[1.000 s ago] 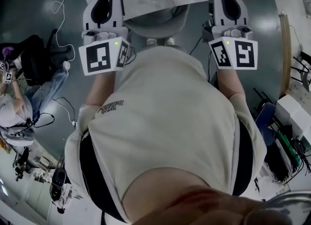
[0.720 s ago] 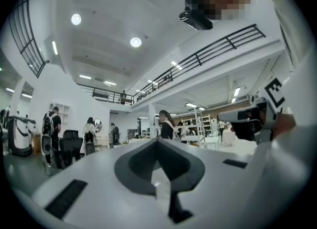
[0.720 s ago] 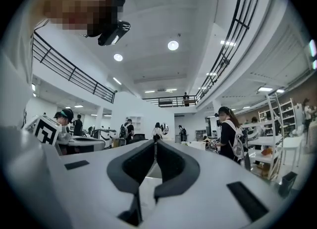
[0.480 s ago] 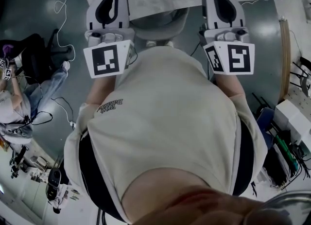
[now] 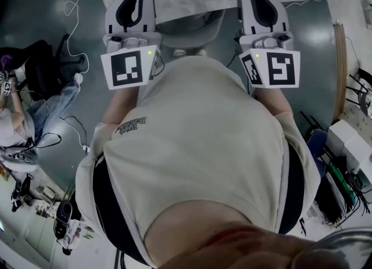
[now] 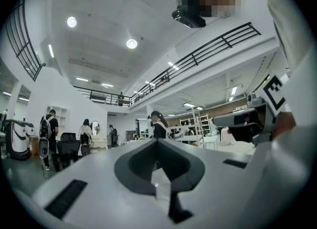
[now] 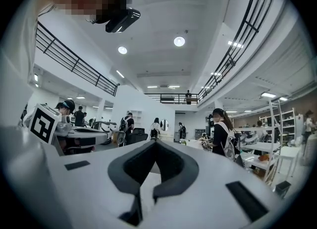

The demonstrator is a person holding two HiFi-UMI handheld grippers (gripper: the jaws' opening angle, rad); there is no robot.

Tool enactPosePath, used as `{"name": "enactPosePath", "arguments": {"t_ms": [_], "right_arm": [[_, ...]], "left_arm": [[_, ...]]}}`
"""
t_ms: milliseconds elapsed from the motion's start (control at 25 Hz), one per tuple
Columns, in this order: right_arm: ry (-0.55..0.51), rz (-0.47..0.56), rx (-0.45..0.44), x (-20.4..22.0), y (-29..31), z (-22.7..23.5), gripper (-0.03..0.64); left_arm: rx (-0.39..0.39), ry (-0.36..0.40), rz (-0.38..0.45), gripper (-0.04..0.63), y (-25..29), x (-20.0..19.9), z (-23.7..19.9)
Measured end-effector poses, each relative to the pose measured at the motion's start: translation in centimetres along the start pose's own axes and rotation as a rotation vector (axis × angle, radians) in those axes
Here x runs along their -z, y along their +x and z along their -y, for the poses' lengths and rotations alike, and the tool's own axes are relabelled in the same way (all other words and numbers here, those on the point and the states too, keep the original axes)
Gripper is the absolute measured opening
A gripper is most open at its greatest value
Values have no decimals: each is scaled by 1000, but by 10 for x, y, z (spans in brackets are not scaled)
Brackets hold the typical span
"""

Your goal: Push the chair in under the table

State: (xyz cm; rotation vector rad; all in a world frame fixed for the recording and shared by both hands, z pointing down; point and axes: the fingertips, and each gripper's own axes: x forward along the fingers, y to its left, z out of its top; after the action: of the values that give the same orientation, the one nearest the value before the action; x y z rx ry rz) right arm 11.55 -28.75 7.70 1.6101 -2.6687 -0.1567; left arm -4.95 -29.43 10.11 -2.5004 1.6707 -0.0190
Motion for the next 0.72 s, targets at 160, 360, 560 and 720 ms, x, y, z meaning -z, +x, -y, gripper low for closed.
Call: {"name": "enactPosePath", "arguments": {"t_ms": [160,360,560,720], "right_arm": [[8,-1,8,0,0,-3,9],[8,-6,4,1,-8,2,9],[13,-9,7,1,-15,14,9],[19,-5,8,1,-17,18,9]], "left_arm": [[-1,13,-3,11,2,3,-2],[14,12,-11,11,5,2,11],[26,9,-12,11,10,-1,27],[22,11,-17,11,9,-1,29]]}}
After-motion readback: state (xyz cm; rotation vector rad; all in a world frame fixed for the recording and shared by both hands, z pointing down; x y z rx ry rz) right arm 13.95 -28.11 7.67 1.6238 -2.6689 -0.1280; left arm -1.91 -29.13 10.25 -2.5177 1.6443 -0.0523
